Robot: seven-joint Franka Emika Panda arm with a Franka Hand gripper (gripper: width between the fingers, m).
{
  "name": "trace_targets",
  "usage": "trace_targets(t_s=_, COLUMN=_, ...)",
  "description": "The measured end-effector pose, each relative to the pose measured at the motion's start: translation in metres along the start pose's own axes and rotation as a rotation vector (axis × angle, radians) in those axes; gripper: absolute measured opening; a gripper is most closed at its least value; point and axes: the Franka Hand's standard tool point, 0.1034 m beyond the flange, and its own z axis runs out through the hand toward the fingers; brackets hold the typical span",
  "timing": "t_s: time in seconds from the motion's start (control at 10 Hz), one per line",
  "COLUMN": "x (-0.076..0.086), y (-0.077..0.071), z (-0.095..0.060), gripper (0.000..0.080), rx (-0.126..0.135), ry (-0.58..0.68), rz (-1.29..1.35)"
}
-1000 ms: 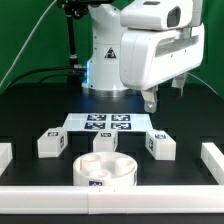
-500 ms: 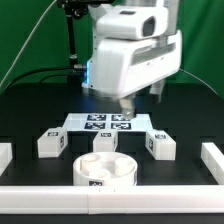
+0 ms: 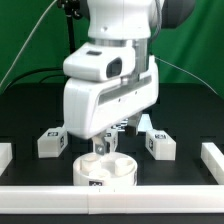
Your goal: Assemble stool
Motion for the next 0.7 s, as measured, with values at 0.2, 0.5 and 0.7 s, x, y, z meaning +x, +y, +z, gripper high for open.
trace_targets(t_s=0.2, x=0.0011, y=-0.0005, z=-0.001, gripper=0.065, rx=-0.001, ry=0.001, rz=-0.002)
trace_targets(t_s=0.5, x=0.0046, y=0.0054, z=-0.0028, gripper=0.065, rx=0.001, ry=-0.002, rz=0.022)
trace_targets(t_s=0.7, x=0.0094, y=0.005, z=0.001, gripper=0.065, rx=0.003, ry=-0.001, rz=0.029)
